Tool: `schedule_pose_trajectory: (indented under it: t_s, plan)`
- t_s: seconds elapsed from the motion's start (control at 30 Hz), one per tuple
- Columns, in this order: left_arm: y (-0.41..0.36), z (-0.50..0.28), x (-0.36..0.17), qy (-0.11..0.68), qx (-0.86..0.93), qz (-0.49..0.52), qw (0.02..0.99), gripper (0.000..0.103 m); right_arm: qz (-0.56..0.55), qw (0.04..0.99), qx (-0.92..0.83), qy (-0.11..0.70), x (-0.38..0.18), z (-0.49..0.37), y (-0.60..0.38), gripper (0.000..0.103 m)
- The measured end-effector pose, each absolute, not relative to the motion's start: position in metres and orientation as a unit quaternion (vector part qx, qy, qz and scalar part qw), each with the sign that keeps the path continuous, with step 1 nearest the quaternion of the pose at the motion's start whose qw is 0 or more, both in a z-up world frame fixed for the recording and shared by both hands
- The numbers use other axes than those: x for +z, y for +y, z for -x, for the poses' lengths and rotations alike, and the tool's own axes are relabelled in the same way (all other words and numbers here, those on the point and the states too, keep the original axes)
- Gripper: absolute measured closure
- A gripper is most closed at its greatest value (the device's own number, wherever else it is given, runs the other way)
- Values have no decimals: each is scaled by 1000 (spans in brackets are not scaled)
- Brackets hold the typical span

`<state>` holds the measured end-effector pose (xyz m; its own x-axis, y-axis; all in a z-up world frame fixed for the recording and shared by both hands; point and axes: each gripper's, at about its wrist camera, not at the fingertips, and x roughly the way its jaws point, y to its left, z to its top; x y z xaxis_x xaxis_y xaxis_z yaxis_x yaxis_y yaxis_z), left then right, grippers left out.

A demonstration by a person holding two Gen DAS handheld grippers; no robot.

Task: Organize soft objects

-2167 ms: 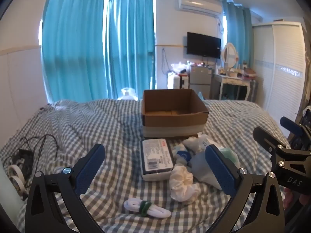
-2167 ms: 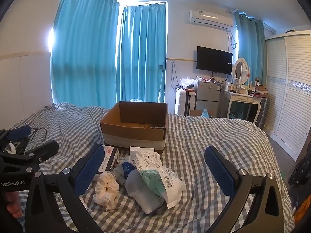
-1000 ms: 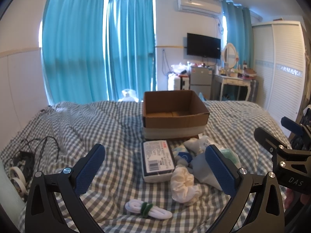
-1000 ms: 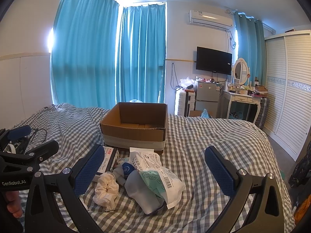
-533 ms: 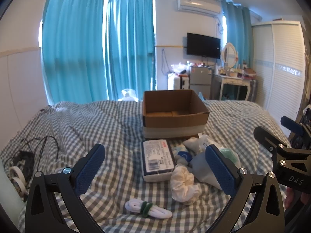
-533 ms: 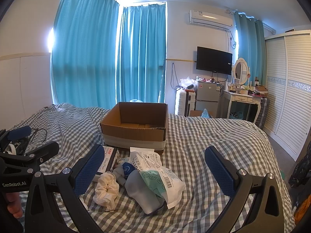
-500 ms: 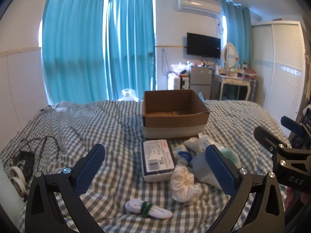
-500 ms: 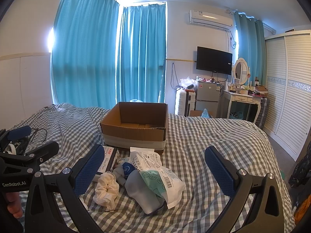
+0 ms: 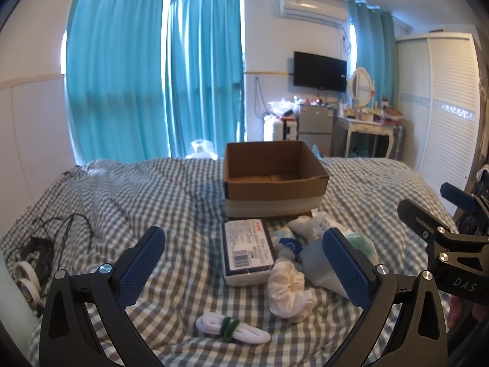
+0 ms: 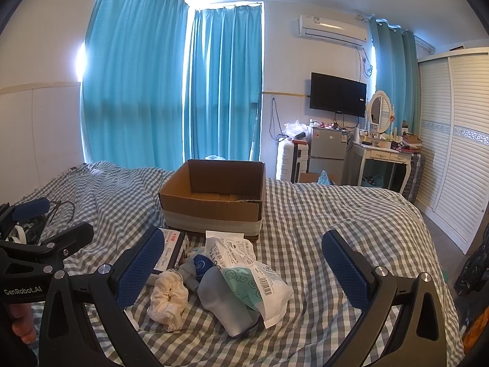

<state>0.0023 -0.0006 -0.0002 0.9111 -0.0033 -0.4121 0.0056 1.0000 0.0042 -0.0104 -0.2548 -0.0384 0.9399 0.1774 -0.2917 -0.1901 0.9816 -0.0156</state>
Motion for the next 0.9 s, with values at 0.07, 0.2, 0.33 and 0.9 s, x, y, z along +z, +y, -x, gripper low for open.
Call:
schedule_pose_trajectory:
  t_s: [0.07,0.2,0.33,0.9]
  plan:
    - [-1,-2,0,211,-2,-2,978,0,22,984,94,147,-38,10,-255,0]
    - [-1,-2,-1,210,-2,-2,978,0,23,984,95,147,-39,11,-255,0]
    - [-2,-1,-1,209,-5,-3,978,0,23,984,95,147,-39,11,-255,0]
    - [10,-57,-18,310,-47,0,949,0,101,970,74,206,-21,-29,-254,0]
